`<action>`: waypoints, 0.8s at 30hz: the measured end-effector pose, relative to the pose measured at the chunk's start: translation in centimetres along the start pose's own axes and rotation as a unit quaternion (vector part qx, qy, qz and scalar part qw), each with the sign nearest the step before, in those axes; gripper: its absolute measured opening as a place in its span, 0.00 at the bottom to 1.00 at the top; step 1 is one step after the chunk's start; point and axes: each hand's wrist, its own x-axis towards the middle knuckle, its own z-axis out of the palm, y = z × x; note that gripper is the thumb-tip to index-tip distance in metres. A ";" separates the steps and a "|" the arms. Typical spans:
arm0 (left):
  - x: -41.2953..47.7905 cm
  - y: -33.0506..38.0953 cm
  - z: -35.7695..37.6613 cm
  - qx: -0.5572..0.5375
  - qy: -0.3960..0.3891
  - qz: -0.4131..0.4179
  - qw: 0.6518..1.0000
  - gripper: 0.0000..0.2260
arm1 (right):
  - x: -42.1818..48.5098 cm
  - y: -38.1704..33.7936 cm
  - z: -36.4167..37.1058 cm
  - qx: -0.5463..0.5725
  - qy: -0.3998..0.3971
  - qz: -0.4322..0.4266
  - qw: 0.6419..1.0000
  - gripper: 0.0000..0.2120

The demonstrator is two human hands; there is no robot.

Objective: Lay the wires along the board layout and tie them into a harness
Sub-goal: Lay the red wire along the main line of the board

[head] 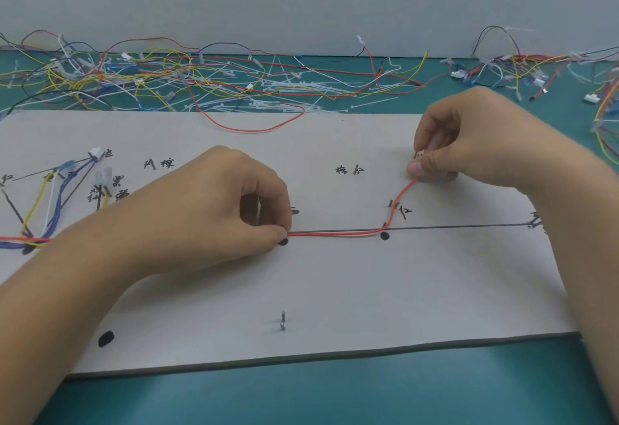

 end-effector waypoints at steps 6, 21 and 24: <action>0.0 -0.1 0.1 0.005 -0.001 0.004 1.000 0.03 | -0.2 1.5 -0.3 0.154 0.018 0.026 0.988 0.08; 0.1 -0.3 0.1 0.026 0.005 0.010 1.000 0.03 | -0.8 3.1 -0.9 0.148 0.048 0.017 0.988 0.09; 0.0 -0.3 0.0 0.033 0.004 0.013 0.999 0.03 | -0.8 2.8 -1.2 0.144 0.060 0.007 0.988 0.11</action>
